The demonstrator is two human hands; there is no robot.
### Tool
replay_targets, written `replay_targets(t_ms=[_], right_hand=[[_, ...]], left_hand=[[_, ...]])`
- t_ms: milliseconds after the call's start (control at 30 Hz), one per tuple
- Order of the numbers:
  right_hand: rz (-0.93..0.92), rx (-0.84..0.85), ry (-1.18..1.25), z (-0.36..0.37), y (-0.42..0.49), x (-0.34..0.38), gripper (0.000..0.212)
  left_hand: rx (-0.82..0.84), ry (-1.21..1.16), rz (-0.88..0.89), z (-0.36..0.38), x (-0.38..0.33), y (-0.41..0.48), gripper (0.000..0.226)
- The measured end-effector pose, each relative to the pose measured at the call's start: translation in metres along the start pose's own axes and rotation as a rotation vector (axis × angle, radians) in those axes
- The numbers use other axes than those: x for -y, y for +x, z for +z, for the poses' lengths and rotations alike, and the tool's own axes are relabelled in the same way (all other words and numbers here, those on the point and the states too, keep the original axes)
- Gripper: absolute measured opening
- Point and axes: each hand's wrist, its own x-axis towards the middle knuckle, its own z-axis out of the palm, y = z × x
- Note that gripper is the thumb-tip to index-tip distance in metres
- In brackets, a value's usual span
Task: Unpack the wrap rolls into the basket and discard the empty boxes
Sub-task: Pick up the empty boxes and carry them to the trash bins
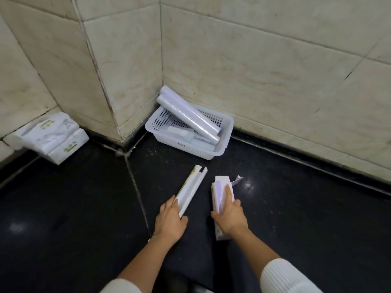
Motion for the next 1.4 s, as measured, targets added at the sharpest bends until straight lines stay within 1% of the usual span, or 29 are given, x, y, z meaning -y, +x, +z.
replay_targets(t_ms=[100,167,233,400,467,567,700,800,867,933,1067,1200,1267,1333,1367,1400], right_hand=[[-0.075,0.002,0.027,-0.010,-0.002,0.002,0.101],[-0.150,-0.006,0.103,-0.015,-0.007,0.006,0.100],[-0.239,-0.008,0.185,-0.018,-0.015,0.012,0.101],[-0.488,0.103,0.256,-0.009,-0.044,0.021,0.103],[-0.581,0.177,0.275,0.001,-0.064,0.012,0.103],[-0.733,0.305,0.276,0.018,-0.102,-0.018,0.102],[-0.876,0.497,0.253,0.039,-0.175,-0.068,0.100],[-1.002,0.675,0.120,0.053,-0.242,-0.103,0.100],[-1.071,0.750,0.062,0.062,-0.276,-0.122,0.097],[-1.157,0.860,-0.022,0.071,-0.327,-0.157,0.091],[-1.271,1.026,-0.248,0.092,-0.417,-0.242,0.081],[-1.355,1.119,-0.451,0.109,-0.502,-0.337,0.066],[-1.391,1.168,-0.537,0.116,-0.546,-0.392,0.065],[-1.395,1.227,-0.591,0.121,-0.588,-0.449,0.069],[-1.397,1.250,-0.620,0.123,-0.608,-0.477,0.071],[-1.401,1.263,-0.660,0.126,-0.627,-0.504,0.072]], left_hand=[[-0.047,-0.135,-0.011,-0.005,-0.002,-0.018,0.055],[-0.117,-0.197,-0.028,-0.009,0.000,-0.034,0.047],[-0.209,-0.226,-0.062,-0.012,0.003,-0.053,0.044],[-0.472,-0.340,-0.263,-0.001,0.003,-0.118,0.043],[-0.583,-0.390,-0.357,0.017,-0.004,-0.152,0.044],[-0.751,-0.440,-0.493,0.059,-0.018,-0.217,0.039],[-0.833,-0.547,-0.722,0.118,-0.037,-0.331,0.042],[-0.948,-0.601,-0.911,0.162,-0.050,-0.423,0.038],[-0.998,-0.619,-1.008,0.186,-0.057,-0.469,0.037],[-1.063,-0.681,-1.146,0.222,-0.071,-0.529,0.038],[-1.191,-0.811,-1.362,0.303,-0.104,-0.633,0.031],[-1.299,-0.922,-1.523,0.395,-0.150,-0.735,0.048],[-1.347,-0.976,-1.584,0.444,-0.174,-0.789,0.052],[-1.354,-0.987,-1.678,0.489,-0.197,-0.840,0.058],[-1.351,-0.996,-1.729,0.512,-0.209,-0.864,0.057],[-1.355,-1.011,-1.765,0.531,-0.222,-0.887,0.050]])
